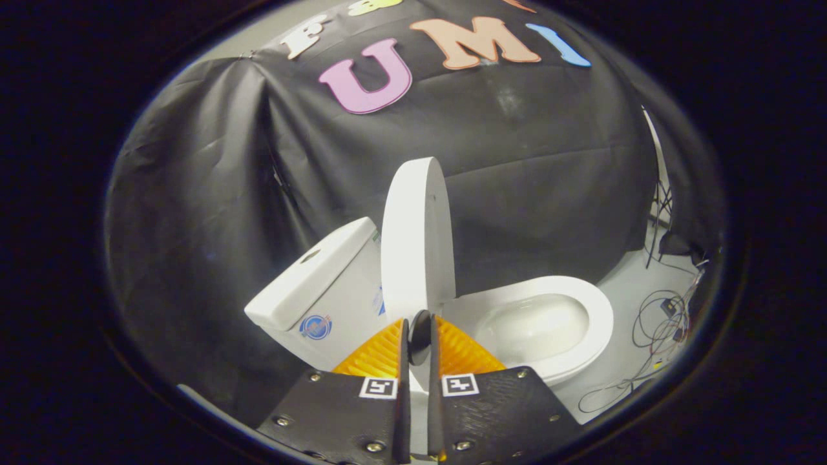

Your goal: Open the toilet lid.

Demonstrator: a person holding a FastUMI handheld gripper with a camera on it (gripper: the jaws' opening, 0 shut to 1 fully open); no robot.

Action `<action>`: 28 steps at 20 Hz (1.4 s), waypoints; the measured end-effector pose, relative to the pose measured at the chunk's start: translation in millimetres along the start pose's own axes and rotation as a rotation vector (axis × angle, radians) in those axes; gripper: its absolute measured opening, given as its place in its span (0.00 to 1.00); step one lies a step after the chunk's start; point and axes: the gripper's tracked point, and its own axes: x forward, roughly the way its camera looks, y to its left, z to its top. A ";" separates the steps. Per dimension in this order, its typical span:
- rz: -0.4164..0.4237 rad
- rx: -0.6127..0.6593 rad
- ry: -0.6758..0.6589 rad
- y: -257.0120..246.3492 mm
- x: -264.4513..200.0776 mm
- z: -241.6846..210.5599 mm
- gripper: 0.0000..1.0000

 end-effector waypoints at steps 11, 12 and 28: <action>0.022 -0.048 -0.036 35.2 6.3 -2.5 0.11; 0.023 -0.051 -0.040 37.0 7.0 -2.9 0.11; 0.120 -0.060 -0.066 75.4 16.3 -11.8 0.11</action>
